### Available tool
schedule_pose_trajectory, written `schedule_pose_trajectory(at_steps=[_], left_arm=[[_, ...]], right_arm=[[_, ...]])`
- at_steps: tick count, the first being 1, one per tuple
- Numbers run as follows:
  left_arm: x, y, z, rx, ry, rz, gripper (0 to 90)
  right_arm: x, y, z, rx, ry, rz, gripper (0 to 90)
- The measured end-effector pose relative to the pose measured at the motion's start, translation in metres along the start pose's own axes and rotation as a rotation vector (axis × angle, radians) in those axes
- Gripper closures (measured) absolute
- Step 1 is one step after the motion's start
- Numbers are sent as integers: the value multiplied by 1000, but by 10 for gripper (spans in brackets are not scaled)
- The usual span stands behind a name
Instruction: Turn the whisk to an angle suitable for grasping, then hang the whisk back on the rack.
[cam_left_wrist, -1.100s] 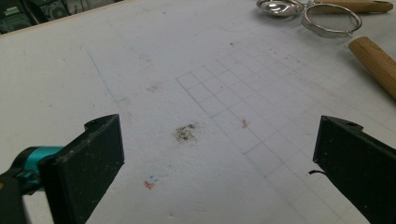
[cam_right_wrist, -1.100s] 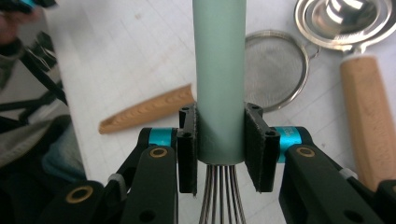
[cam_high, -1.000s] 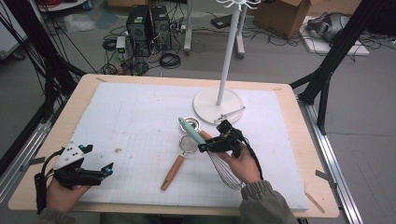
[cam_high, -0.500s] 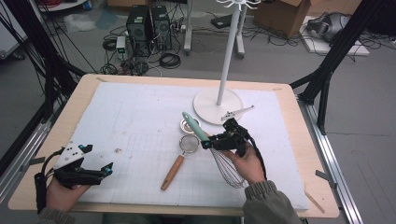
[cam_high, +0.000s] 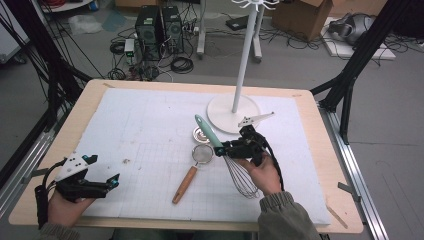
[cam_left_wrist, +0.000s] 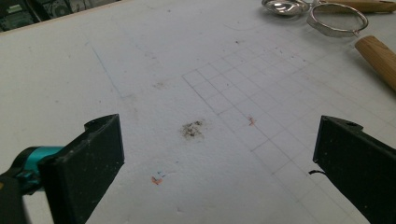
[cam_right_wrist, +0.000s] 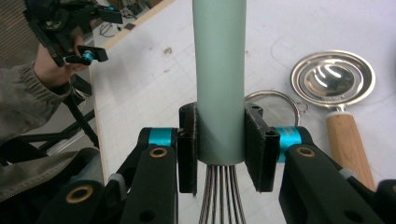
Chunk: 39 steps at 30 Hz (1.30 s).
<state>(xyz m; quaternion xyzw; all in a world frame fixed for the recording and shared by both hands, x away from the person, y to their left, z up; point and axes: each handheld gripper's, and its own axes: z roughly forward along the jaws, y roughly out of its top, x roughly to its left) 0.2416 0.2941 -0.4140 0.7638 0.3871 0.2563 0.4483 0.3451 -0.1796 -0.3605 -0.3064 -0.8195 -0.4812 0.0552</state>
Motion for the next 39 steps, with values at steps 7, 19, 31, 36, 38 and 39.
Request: schedule_pose_trajectory(at_steps=[7,19,31,36,38,39], left_arm=[[0,1,1,-1,-1,3,23],[1,0,0,-3,-2,-1,23],[-1,2,-1,-5,3,10,23],[-1,2,0,-2,3,7,23],[-1,2,1,-6,1,6,23],[-1,2,1,-5,0,5,23]], right_arm=[[2,1,-5,-39,-20,-29,692],[4,4,-12,-164,-50,-67,692],[4,14,-25,-284,-78,-87,692],[4,16,-29,-321,-93,-118,692],[3,18,-30,-338,-90,-123,692],[2,19,-32,-345,-89,-125,691]])
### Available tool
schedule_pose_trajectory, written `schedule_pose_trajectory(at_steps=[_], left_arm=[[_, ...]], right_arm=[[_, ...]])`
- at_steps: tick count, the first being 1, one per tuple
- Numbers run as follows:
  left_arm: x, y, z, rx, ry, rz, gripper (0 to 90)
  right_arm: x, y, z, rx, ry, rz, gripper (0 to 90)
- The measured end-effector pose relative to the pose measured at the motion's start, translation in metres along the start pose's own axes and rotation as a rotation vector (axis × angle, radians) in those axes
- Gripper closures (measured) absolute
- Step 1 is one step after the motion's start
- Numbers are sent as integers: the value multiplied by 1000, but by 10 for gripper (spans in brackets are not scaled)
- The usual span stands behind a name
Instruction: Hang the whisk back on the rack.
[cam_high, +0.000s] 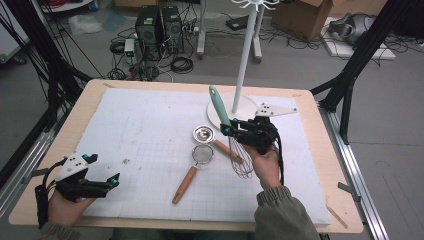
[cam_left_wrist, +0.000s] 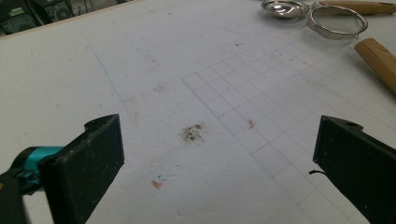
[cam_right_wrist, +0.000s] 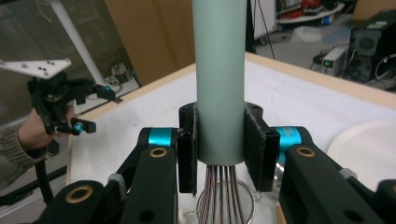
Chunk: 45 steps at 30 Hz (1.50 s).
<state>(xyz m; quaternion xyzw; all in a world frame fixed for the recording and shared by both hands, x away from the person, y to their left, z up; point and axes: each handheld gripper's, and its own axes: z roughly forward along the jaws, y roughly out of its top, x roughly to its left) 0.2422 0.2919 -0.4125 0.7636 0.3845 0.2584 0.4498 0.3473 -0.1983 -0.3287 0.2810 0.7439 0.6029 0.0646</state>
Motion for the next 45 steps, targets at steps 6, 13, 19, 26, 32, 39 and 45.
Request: schedule_pose_trajectory(at_steps=[6,13,19,26,32,39,45], left_arm=[[1,0,0,-1,-2,-2,23],[1,0,-1,0,3,-3,23],[1,0,-1,1,3,-2,23],[2,-1,-2,-1,3,0,23],[2,-1,-2,-1,4,-4,23],[2,-1,-2,-2,5,-7,23],[2,-1,-2,-3,7,-10,23]], right_arm=[[-4,13,-5,-53,-3,-20,691],[-10,38,-10,-84,-22,-51,691],[-18,61,-16,-130,-54,-61,691],[-31,85,-20,-156,-77,-57,691],[-38,101,-23,-162,-94,-65,691],[-46,110,-29,-187,-115,-60,691],[-56,117,-37,-214,-126,-35,691]])
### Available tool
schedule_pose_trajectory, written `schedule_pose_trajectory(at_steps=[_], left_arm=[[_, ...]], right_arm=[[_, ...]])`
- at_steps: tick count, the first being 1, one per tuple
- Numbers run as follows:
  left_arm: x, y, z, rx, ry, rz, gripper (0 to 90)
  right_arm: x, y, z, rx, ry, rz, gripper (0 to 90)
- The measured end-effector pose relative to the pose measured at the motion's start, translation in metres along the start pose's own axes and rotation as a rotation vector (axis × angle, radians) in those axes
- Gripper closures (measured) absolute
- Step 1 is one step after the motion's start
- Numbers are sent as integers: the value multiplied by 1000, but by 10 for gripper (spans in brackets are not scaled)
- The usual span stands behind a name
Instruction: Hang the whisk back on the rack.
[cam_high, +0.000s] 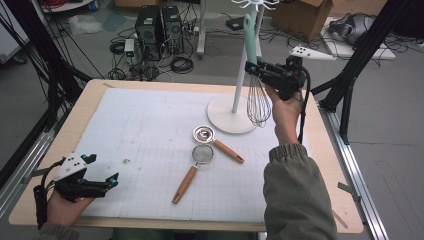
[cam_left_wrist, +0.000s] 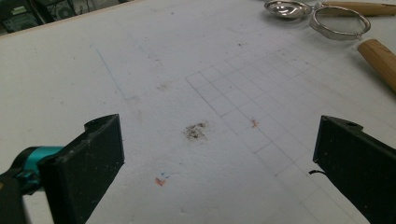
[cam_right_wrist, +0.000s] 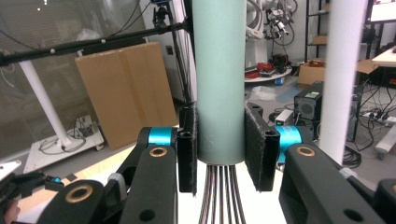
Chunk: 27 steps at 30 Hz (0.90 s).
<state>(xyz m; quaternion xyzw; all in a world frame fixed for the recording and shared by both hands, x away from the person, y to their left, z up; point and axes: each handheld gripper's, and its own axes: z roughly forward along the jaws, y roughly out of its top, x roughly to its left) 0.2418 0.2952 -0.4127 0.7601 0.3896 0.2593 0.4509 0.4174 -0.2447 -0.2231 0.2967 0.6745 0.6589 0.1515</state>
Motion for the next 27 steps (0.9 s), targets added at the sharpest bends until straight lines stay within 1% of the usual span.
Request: schedule_pose_trajectory(at_steps=[5,8,11,12,16,27], left_arm=[[1,0,0,6,-1,4,23],[1,0,0,4,-1,3,23],[1,0,0,5,0,2,23],[1,0,0,5,0,2,23],[0,0,0,2,-1,0,23],[0,0,-1,2,-1,3,23]], right_arm=[[-5,9,-4,-14,0,7,691],[-11,11,-6,-18,4,31,692],[-15,12,-6,-36,9,43,691],[-16,12,-6,-42,12,49,691],[-21,10,-5,-38,17,71,691],[-28,6,3,-43,35,104,691]])
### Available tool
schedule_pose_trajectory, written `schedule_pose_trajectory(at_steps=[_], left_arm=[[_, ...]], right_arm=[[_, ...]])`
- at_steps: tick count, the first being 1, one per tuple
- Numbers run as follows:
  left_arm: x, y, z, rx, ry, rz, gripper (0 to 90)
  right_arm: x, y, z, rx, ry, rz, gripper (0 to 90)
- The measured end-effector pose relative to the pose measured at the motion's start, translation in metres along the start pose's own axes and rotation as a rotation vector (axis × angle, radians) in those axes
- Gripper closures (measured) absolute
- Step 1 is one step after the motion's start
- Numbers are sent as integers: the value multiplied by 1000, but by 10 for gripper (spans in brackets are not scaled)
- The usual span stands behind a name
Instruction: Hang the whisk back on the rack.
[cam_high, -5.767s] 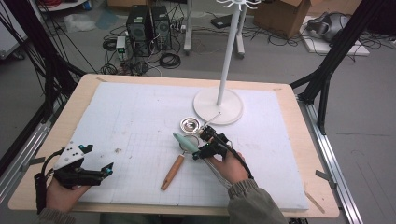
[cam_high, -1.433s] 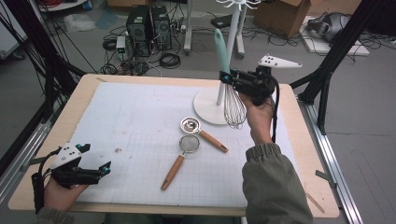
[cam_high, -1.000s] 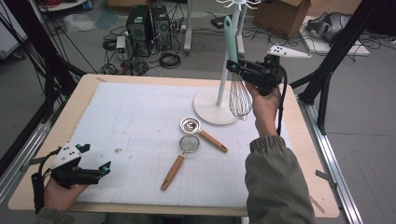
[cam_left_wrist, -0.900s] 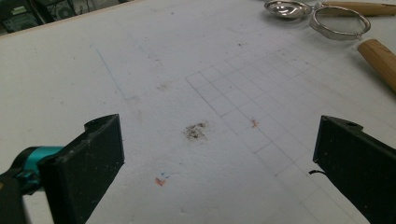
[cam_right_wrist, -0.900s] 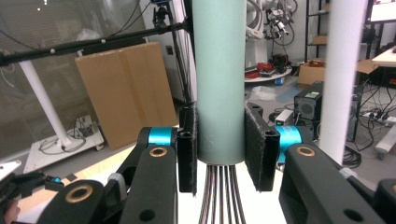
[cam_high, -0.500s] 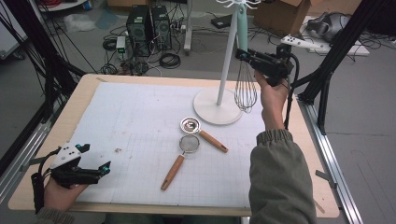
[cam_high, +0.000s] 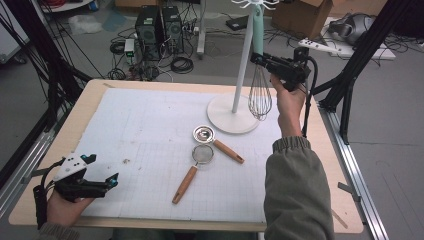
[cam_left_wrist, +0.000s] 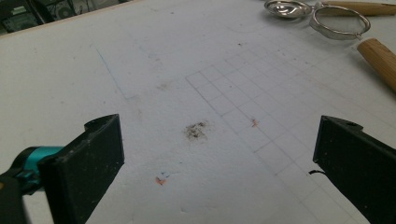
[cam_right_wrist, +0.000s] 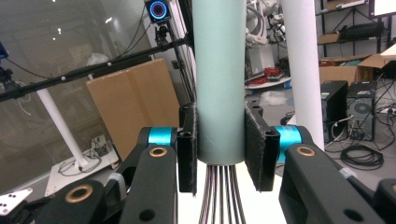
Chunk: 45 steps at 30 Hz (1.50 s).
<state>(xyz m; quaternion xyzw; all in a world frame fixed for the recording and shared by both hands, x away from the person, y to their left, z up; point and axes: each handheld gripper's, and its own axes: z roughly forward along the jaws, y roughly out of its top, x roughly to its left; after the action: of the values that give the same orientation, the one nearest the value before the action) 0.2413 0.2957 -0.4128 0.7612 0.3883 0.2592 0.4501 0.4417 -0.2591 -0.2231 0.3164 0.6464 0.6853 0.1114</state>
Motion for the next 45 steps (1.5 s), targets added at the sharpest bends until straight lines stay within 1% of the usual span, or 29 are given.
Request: schedule_pose_trajectory(at_steps=[4,8,10,14,17,19,25,28,29,31,32,36,38,41,45], left_arm=[[0,0,-1,1,0,2,23],[0,0,-1,0,-2,1,23],[0,0,-1,1,-2,2,23],[0,-1,-1,0,-1,0,23],[0,-1,-1,-1,0,0,23],[0,-1,-1,-1,0,-1,23],[0,-1,-1,0,0,0,23],[0,-1,-1,0,-1,1,23],[0,-1,-1,-1,-1,1,23],[1,-1,-1,2,-1,3,23],[1,-1,-1,2,-1,3,23],[0,-1,-1,0,-2,0,23],[0,-1,-1,-1,-2,3,23],[0,-1,-2,0,0,2,23],[0,-1,-3,-3,1,-3,23]], right_arm=[[-2,-1,3,-4,5,13,691],[-1,-2,8,-6,-6,14,690],[0,-2,10,-2,-27,1,689],[1,-1,12,6,-50,-9,689],[1,-1,13,7,-51,-10,689],[1,-2,14,9,-40,3,689],[4,-3,21,20,-20,2,690],[3,-3,20,14,-37,13,689],[3,-2,19,8,-49,17,689],[2,-2,18,4,-53,26,689],[2,-2,18,7,-58,19,689],[6,-1,21,29,-52,-8,689],[7,-1,23,38,-39,-6,690],[6,-1,25,39,-52,2,690],[4,1,26,42,-77,-10,689]])
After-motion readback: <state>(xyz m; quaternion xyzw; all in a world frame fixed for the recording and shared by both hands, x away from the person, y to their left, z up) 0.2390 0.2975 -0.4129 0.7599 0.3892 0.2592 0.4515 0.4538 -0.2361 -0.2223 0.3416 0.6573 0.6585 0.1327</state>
